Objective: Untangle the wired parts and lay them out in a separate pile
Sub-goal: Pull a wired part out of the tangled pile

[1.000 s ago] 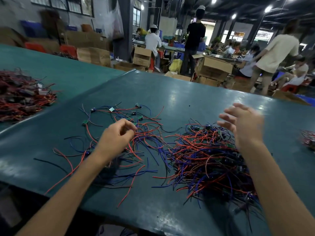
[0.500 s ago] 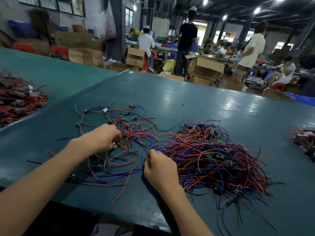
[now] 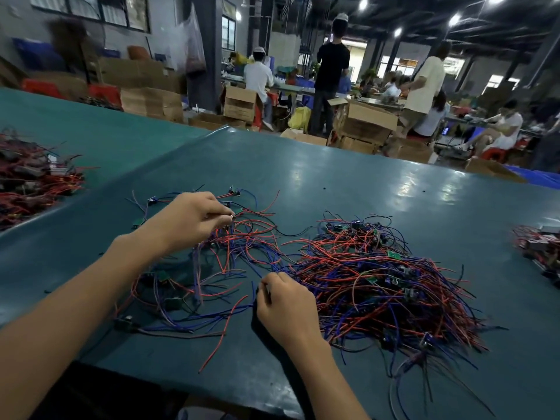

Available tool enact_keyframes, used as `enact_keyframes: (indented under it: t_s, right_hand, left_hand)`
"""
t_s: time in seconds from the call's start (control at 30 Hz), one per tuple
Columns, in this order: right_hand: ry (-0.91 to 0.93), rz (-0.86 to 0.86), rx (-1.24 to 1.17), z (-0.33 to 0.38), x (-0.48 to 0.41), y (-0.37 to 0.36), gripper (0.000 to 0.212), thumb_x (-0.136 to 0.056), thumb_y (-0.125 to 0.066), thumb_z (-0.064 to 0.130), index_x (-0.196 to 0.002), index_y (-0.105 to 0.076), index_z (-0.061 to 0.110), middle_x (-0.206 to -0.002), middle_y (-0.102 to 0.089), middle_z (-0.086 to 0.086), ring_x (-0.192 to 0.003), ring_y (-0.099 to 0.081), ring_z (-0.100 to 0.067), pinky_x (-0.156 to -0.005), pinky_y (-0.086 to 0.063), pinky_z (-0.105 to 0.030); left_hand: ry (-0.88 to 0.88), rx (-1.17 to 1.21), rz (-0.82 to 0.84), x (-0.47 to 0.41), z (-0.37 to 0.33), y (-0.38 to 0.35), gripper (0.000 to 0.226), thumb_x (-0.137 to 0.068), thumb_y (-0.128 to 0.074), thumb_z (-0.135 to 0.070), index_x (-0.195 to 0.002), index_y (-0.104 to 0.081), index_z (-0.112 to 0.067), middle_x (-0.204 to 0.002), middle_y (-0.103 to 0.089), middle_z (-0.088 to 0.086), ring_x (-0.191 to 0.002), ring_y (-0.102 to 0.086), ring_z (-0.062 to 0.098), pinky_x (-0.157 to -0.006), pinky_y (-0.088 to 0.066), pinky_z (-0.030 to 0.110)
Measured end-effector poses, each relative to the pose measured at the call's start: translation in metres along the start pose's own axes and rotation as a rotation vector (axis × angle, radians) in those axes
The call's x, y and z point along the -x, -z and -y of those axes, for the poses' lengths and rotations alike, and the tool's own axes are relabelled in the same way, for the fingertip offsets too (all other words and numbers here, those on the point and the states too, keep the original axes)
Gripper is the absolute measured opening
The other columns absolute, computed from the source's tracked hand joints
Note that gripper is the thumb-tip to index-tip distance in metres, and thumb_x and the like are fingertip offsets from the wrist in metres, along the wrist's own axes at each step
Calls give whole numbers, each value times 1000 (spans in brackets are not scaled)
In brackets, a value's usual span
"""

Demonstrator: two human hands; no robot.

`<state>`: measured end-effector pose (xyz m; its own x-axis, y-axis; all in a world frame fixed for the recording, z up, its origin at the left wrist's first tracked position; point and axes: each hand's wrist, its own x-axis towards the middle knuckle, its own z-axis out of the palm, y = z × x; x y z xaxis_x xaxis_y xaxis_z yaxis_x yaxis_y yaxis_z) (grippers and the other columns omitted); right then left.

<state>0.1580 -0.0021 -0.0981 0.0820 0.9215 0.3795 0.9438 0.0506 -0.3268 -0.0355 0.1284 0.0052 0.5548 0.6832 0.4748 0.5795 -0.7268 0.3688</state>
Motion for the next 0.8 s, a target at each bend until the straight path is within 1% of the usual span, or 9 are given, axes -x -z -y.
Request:
enact_keyframes:
  t_s: [0.1,0.13,0.23,0.37,0.43,0.5,0.53,0.63,0.8]
  right_hand:
    - [2,-1,0,1,0,-1,25,-100,-44,34,-100,-62,16,-95,-64,-1,-85,-63,-27,-66,-43,-34]
    - [4,-4,4,1,1,-1,25,-100,-44,34,-99,-62,16,-96,-65,-2,-85,-63,-29,-66,-43,-35]
    - [14,-21,8,1,1,-1,27,-100,-43,34,-99,-63,16,-96,-66,-3,-84,-64,-29,-65,-43,-35]
    - [27,-56,-16,1,2,-1,26,-101,-44,34,-99,-63,18,-95,-66,0,-82,-63,-26,-63,-42,-33]
    - [19,-98,-53,2,2,0,22,-100,-48,31,-97,-64,16,-93,-66,-2,-83,-63,-28,-65,-47,-37]
    - [8,-149,-122,3,4,1,16,-96,-54,23,-97,-66,13,-93,-66,-6,-84,-64,-31,-68,-51,-40]
    - [5,-157,-149,3,4,2,17,-94,-55,20,-101,-68,12,-97,-67,-8,-88,-64,-32,-73,-52,-41]
    - [15,-183,-225,2,3,4,35,-91,-55,10,-123,-68,8,-115,-71,-12,-107,-65,-31,-93,-53,-38]
    - [-2,-268,-323,2,2,6,49,-93,-54,5,-141,-57,8,-136,-63,-10,-124,-58,-25,-103,-44,-30]
  left_hand:
    - [99,204,-99,-12,-9,4,13,-94,-71,-19,-103,-79,-17,-88,-75,-10,-76,-67,-3,-73,-44,5]
    - [131,329,-119,-15,-13,4,11,-96,-69,-18,-101,-78,-18,-85,-77,-10,-76,-69,-3,-73,-48,7]
    - [220,782,-113,-24,-27,6,12,-98,-64,-19,-98,-75,-15,-93,-79,3,-86,-75,14,-76,-59,23]
    - [371,1420,-32,-23,-42,-2,17,-92,-68,-31,-90,-77,-16,-91,-72,7,-82,-70,18,-74,-60,33]
    - [448,1549,34,-14,-45,-21,23,-90,-68,-35,-96,-79,-15,-90,-70,3,-80,-68,15,-76,-60,32]
    - [533,1616,72,-2,-50,-44,27,-88,-68,-35,-99,-79,-13,-82,-68,1,-72,-65,11,-72,-59,30]
    - [590,1660,69,2,-52,-54,27,-87,-68,-34,-100,-76,-11,-78,-67,1,-69,-65,12,-68,-59,30]
    - [704,1805,42,13,-49,-78,27,-85,-69,-27,-101,-66,-5,-74,-65,6,-66,-64,15,-65,-60,32]
    - [692,2015,50,20,-37,-95,25,-88,-66,-26,-89,-75,-3,-92,-73,9,-79,-72,18,-70,-62,34]
